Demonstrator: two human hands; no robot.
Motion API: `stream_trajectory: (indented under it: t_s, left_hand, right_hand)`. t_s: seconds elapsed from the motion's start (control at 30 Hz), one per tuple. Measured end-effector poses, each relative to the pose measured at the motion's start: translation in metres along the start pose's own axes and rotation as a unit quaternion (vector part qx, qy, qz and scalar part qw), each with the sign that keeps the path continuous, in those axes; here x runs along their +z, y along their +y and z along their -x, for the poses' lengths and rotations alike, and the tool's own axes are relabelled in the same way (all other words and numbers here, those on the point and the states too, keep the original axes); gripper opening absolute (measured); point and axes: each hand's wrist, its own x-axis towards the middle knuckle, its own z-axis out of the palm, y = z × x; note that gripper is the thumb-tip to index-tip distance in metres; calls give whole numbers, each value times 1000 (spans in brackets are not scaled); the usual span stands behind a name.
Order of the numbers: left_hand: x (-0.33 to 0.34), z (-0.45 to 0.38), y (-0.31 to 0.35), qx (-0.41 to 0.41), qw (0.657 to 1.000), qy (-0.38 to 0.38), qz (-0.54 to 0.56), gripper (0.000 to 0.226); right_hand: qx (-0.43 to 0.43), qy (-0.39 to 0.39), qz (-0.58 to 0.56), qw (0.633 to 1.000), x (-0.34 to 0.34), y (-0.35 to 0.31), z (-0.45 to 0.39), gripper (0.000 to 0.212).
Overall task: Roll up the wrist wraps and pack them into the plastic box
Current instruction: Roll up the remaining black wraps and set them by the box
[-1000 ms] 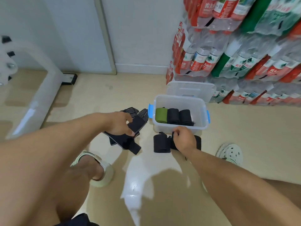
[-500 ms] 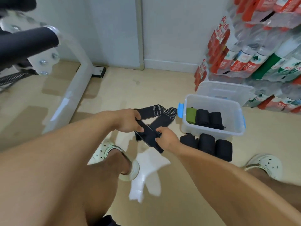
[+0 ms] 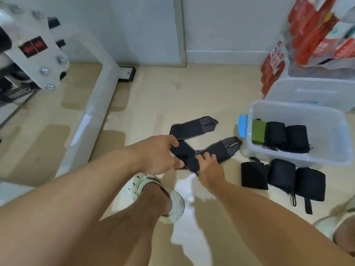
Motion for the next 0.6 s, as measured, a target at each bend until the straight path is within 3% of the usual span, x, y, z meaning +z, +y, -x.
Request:
stream_trajectory:
  t_s: [0.13, 0.27, 0.47, 0.6]
  left_hand:
    - [-2, 3, 3, 3, 1000, -12, -9, 58]
    - [-5, 10, 7, 7, 999, -6, -45, 67]
    - [-15, 46, 26, 73, 995, 29, -69, 75]
    - [-18, 83, 47, 165, 980, 112, 23, 80]
  right_hand:
    - [-25, -29, -2, 999, -7, 4, 27, 28]
    - [5, -97, -172, 980, -46, 13, 50, 27]
    - [-21, -167, -363, 916, -211, 14, 75, 23]
    - [-56, -174, -396, 900, -316, 17, 124, 24]
